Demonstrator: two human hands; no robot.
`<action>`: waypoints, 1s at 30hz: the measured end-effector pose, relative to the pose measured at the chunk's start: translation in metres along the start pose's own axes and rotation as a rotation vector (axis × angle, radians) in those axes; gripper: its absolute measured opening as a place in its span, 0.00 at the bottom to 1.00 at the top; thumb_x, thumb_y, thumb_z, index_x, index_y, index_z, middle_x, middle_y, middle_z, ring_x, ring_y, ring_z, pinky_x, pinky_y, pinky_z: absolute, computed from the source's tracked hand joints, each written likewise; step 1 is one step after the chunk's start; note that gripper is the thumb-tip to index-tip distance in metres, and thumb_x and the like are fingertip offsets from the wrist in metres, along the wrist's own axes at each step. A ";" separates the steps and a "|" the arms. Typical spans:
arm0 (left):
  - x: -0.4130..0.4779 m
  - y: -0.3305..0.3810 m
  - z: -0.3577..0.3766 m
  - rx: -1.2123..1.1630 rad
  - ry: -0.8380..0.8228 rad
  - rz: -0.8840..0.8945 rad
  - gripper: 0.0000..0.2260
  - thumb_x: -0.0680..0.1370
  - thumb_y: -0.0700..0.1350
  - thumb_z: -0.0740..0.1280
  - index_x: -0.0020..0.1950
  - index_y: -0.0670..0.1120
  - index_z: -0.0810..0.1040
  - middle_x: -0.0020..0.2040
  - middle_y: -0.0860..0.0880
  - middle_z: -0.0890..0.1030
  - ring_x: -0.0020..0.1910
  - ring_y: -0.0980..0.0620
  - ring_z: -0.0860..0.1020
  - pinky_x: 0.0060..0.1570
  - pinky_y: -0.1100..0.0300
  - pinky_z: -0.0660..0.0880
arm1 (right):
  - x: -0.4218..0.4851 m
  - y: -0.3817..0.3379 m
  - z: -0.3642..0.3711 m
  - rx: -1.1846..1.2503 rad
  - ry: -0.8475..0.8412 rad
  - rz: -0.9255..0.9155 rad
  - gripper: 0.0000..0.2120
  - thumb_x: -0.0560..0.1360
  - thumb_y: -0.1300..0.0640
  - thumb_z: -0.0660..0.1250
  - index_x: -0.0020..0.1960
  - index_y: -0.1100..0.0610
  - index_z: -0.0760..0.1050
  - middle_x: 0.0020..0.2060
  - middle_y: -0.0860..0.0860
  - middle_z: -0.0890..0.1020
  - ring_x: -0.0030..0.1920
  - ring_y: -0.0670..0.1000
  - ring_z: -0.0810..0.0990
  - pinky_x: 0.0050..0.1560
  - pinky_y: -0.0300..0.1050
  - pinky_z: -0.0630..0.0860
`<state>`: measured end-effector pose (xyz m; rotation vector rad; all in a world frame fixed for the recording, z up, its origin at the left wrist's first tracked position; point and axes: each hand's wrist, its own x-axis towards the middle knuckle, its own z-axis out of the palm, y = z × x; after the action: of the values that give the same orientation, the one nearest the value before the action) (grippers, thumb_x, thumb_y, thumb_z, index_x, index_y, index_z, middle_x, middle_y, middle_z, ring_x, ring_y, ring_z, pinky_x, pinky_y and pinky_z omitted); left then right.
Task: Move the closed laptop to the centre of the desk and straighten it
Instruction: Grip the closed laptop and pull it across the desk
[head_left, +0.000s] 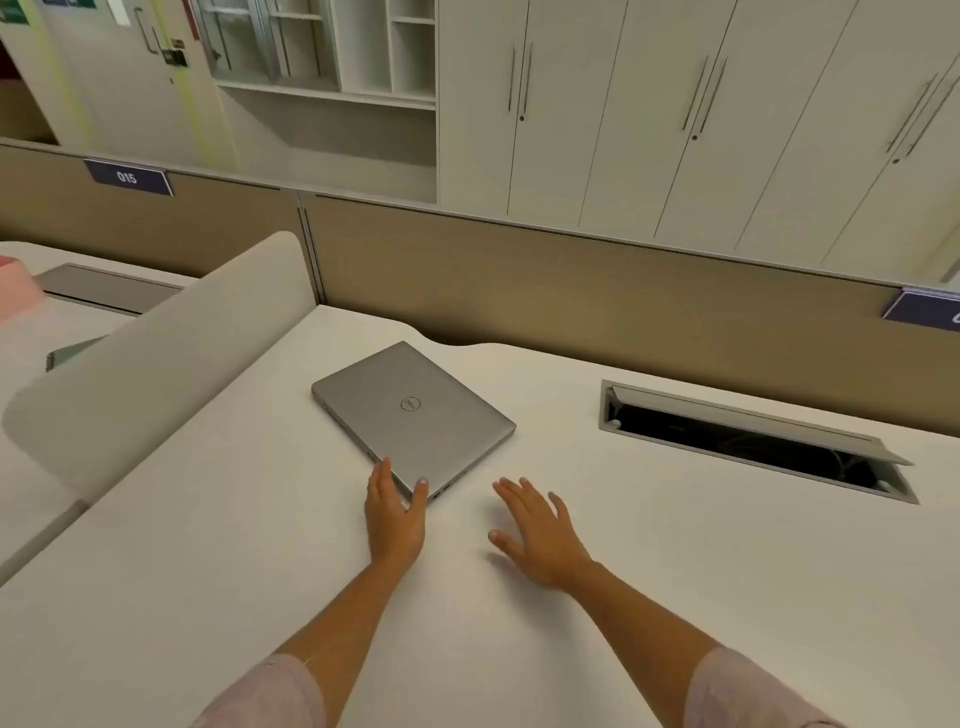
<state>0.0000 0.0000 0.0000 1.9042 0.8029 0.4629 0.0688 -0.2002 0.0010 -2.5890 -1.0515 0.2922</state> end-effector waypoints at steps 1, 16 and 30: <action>0.005 0.004 0.003 -0.064 0.016 -0.036 0.30 0.80 0.49 0.65 0.78 0.45 0.57 0.78 0.44 0.58 0.76 0.44 0.60 0.73 0.46 0.61 | 0.009 0.000 -0.003 0.030 0.020 0.009 0.31 0.82 0.38 0.51 0.80 0.48 0.47 0.80 0.44 0.51 0.79 0.47 0.44 0.77 0.54 0.40; 0.073 0.042 0.025 -0.299 0.041 -0.598 0.44 0.76 0.54 0.68 0.79 0.46 0.41 0.80 0.45 0.46 0.78 0.44 0.49 0.74 0.44 0.53 | 0.126 0.015 -0.031 0.247 0.055 0.266 0.41 0.76 0.45 0.68 0.79 0.57 0.50 0.78 0.53 0.58 0.76 0.55 0.58 0.75 0.58 0.58; 0.108 0.040 0.010 -0.406 0.097 -0.845 0.37 0.72 0.55 0.71 0.74 0.43 0.57 0.71 0.39 0.62 0.67 0.37 0.66 0.64 0.42 0.68 | 0.153 0.025 -0.038 0.512 0.092 0.414 0.23 0.68 0.51 0.78 0.57 0.58 0.74 0.46 0.50 0.77 0.44 0.51 0.76 0.41 0.41 0.70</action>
<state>0.0962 0.0575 0.0286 1.0424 1.3602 0.1621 0.2049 -0.1178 0.0169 -2.2911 -0.3340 0.4650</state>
